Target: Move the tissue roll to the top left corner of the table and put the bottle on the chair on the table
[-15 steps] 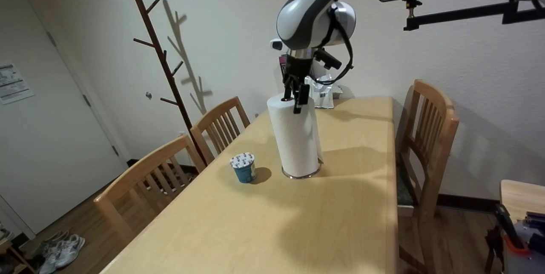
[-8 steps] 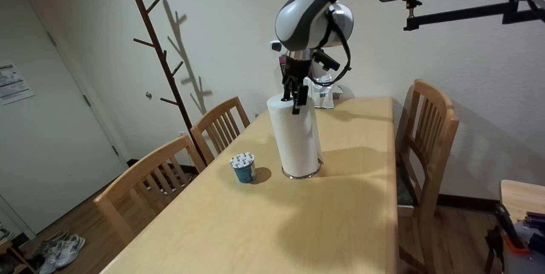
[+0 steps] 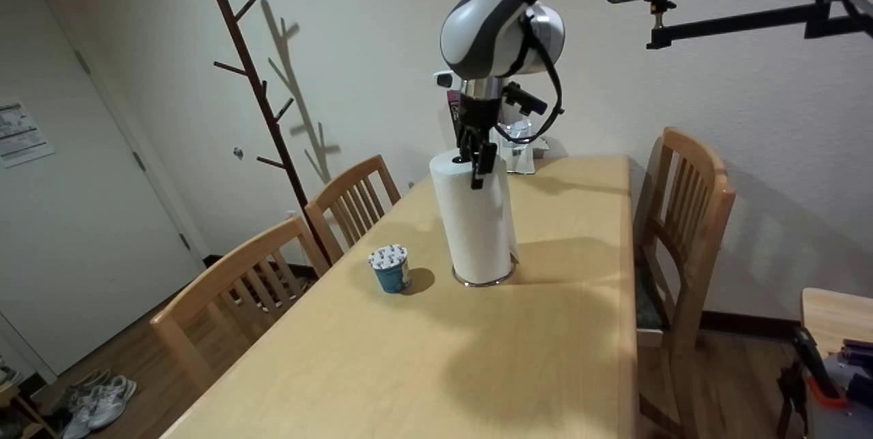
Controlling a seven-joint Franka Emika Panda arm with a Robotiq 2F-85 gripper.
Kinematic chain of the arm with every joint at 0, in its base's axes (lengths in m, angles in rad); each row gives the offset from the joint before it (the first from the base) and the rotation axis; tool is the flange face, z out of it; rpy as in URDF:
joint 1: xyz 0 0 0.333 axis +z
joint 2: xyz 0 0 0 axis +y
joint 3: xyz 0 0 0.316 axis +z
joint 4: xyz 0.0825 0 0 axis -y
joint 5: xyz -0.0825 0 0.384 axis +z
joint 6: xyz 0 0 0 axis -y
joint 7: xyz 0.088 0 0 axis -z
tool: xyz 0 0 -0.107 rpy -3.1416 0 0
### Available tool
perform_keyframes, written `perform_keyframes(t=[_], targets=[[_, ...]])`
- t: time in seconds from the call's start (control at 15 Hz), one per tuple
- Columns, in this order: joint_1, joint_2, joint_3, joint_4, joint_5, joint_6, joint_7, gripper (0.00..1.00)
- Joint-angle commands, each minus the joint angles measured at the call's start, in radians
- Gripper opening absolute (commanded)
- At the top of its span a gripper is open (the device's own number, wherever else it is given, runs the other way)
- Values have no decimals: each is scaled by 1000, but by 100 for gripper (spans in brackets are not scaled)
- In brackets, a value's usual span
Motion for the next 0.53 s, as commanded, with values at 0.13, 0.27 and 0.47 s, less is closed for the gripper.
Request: perform_keyframes(t=[0.13, 0.27, 0.47], targets=[[-19, 12, 25, 25, 52, -88, 7, 29], [-13, 10, 27, 30, 50, -109, 15, 20], [1, 4, 35, 33, 32, -147, 38, 17]])
